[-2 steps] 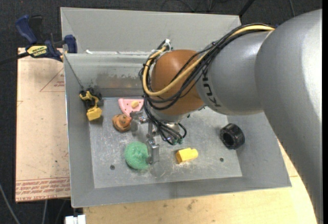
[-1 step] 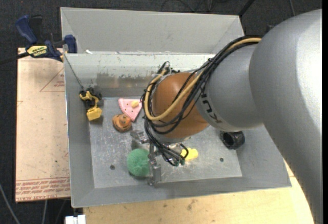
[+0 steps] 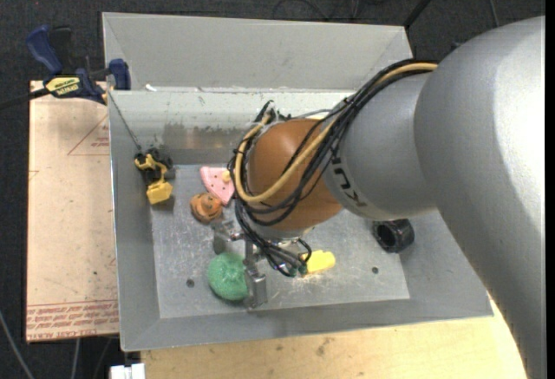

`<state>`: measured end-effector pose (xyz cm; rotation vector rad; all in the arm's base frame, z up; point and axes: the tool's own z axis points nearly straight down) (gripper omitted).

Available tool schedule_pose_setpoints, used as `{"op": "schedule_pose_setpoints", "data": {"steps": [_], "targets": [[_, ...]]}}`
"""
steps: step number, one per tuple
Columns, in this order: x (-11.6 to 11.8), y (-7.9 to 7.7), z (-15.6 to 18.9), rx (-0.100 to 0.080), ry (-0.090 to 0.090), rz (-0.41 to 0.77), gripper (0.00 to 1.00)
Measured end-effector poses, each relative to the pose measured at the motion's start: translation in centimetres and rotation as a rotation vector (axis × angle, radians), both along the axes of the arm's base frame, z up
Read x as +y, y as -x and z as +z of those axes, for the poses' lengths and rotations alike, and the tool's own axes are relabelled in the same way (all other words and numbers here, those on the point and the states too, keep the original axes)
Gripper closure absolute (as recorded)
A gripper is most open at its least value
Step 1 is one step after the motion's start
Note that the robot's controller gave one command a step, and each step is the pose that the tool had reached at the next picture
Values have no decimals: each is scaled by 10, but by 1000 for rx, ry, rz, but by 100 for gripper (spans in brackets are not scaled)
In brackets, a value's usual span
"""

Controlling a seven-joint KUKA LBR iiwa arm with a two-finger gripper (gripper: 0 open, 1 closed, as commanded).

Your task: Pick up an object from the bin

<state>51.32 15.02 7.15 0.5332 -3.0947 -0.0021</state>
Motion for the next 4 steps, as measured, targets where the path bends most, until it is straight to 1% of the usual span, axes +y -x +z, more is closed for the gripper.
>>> {"op": "schedule_pose_setpoints", "data": {"steps": [1, 2, 3, 4], "targets": [[-19, -4, 12, -6, -2, -54, 0], [-34, 7, 8, -1, 0, -199, 0], [-2, 11, 3, -3, 2, -40, 0], [23, 14, 1, -6, -3, -170, 0]]}}
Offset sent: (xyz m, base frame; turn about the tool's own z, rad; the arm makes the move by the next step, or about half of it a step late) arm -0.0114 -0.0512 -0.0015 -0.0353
